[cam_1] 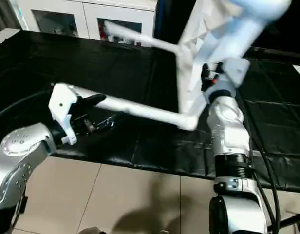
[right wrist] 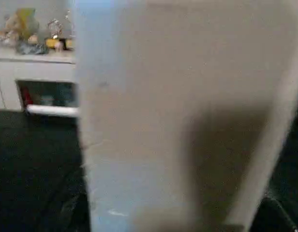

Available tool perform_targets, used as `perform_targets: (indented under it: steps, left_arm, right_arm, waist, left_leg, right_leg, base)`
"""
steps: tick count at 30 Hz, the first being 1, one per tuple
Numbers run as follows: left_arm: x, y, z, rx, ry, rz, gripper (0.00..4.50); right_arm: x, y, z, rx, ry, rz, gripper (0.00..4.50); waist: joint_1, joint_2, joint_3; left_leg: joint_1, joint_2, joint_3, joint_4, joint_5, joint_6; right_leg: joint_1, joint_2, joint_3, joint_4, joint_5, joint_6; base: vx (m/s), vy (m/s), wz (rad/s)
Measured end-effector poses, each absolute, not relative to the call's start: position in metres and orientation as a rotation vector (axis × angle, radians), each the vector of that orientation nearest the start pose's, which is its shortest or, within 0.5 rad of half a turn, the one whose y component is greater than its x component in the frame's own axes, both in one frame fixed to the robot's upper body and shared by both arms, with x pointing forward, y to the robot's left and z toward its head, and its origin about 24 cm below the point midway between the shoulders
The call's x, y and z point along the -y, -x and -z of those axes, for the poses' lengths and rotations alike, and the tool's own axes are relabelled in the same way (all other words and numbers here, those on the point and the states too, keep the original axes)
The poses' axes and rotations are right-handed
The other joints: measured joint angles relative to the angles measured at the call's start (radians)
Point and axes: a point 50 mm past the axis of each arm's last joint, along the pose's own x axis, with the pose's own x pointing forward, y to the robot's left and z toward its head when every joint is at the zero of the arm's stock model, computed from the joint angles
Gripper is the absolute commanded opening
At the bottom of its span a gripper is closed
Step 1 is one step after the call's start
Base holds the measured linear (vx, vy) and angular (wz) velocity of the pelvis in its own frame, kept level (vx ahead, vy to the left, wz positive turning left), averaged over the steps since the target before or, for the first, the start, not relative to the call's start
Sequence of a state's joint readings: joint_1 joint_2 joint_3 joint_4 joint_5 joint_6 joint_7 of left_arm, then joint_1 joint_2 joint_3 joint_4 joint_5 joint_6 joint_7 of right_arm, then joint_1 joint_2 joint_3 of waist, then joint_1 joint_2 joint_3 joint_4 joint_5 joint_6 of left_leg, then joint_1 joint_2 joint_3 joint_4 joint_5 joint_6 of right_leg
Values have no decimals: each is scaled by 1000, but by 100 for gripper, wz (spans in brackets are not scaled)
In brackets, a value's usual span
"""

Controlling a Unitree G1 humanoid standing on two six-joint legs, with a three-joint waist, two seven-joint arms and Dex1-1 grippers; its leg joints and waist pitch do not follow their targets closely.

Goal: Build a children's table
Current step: Flip table

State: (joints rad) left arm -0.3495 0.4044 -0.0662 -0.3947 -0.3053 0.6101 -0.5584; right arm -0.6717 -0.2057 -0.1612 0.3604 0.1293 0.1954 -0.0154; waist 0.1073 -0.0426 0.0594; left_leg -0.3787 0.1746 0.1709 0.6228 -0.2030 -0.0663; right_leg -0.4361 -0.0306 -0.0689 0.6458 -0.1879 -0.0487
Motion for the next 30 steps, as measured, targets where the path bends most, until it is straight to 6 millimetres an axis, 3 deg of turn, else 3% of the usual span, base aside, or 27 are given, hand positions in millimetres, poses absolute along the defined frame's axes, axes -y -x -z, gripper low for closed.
perform_targets:
  steps: [7, 9, 16, 23, 30]
  left_arm:
    - [-116, -289, -217, 277, -530, 812, 401]
    - [-111, -292, -225, 341, -608, 805, 401]
    - [-102, -293, -277, 652, -850, 726, 401]
    - [-106, -290, -295, 808, -942, 695, 401]
    - [-130, -310, -301, 813, -1138, 502, 401]
  right_arm:
    - [162, -373, -157, 95, 112, 0, 193]
    - [161, -373, -156, 93, 118, 4, 247]
    - [159, -370, -152, 116, 200, -26, 305]
    - [160, -366, -126, 50, 131, -14, 372]
    - [158, -366, -112, -5, 57, -31, 380]
  waist:
    - [-18, -3, 2]
    - [-19, -3, 2]
    - [-19, -3, 1]
    - [-18, -3, 1]
    - [-17, -3, 1]
  left_leg:
    - [-3, 0, -1, 0, 3, -2]
    - [-4, 0, -1, 0, 4, -3]
    - [-3, 1, -2, 0, 5, -6]
    - [-4, 2, -2, 2, 6, -7]
    - [-3, 2, -3, 2, 8, -6]
  right_leg:
    - [1, 2, 2, 0, 4, 0]
    - [0, 2, 2, 0, 4, 0]
    - [1, 3, 2, 0, 5, -1]
    - [1, 3, 2, 0, 9, -3]
    - [1, 3, 1, 0, 11, -4]
  base:
    - [0, 0, 0]
    - [0, 0, 0]
    - [0, 0, 0]
    - [0, 0, 0]
    - [0, 0, 0]
